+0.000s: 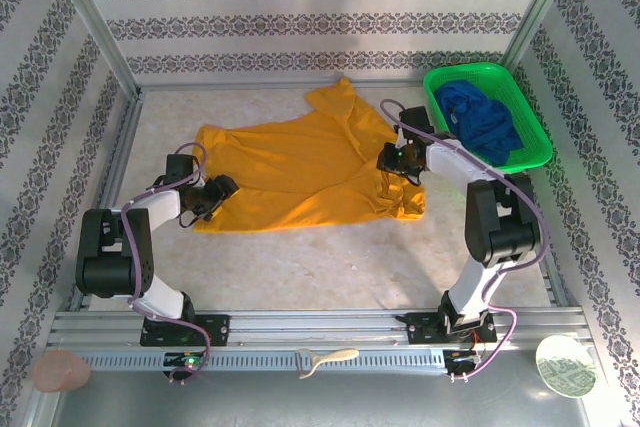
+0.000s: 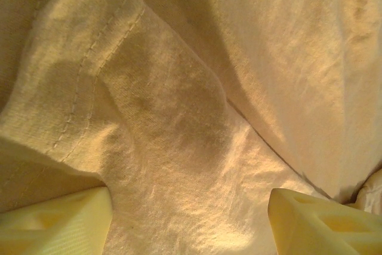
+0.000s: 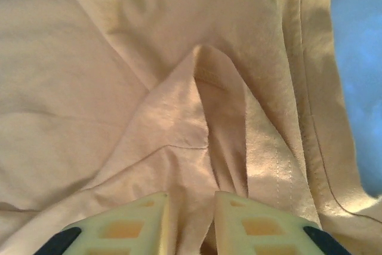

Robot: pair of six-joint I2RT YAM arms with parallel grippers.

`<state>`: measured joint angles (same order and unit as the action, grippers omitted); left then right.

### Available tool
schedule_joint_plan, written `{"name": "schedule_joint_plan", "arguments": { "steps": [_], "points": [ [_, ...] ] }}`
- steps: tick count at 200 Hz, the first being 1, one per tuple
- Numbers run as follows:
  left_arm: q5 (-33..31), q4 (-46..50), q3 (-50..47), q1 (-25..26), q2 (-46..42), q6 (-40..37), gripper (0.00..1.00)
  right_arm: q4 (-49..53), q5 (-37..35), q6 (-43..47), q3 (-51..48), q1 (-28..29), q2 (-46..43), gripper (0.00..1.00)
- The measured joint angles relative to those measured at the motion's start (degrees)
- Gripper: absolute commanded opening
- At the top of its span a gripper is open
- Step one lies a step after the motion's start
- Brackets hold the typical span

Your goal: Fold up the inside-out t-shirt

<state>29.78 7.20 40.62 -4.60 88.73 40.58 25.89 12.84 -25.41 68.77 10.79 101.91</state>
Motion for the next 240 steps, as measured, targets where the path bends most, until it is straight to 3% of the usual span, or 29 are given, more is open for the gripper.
{"name": "schedule_joint_plan", "arguments": {
  "steps": [30,77,106,160,240],
  "points": [
    [0.0,-0.1,0.0,0.0,0.0,0.0,0.7,0.0,0.1,0.1,-1.4,0.9,1.8,0.35],
    [0.0,-0.2,0.0,0.0,0.0,0.0,0.7,-0.3,0.7,-0.1,-3.1,1.9,1.9,0.27],
    [0.0,-0.2,0.0,0.0,0.0,0.0,0.7,-0.9,1.7,-0.3,-3.2,1.9,2.4,0.0],
    [0.0,-0.2,0.0,0.0,0.0,0.0,0.7,0.7,2.2,-0.1,-2.2,1.7,2.1,0.0],
    [0.0,-0.2,0.0,0.0,0.0,0.0,0.7,10.0,-2.5,6.0,16.8,1.7,2.8,0.0]
  ]
}}
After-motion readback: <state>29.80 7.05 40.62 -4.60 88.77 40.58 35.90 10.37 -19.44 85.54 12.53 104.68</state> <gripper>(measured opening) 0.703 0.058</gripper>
